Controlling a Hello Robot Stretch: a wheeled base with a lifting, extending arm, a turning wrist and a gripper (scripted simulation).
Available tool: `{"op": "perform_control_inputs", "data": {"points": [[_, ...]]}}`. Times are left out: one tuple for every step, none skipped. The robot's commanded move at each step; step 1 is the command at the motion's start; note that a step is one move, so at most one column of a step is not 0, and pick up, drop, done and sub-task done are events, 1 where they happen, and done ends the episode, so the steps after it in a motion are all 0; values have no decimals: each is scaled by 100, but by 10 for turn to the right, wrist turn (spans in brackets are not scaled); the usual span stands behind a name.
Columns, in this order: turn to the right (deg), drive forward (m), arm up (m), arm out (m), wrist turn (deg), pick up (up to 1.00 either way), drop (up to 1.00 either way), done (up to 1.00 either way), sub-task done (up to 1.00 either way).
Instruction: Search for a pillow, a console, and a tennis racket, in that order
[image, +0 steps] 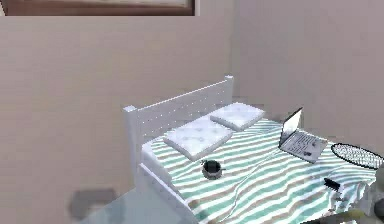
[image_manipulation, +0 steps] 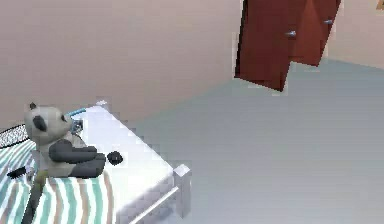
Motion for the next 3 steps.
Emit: {"op": "perform_control_inputs", "data": {"points": [[0,0,0,0,0,0,0,0,100],[360,0,0,0,0,0,0,0,0],[0,0,0,0,0,0,0,0,100]]}}
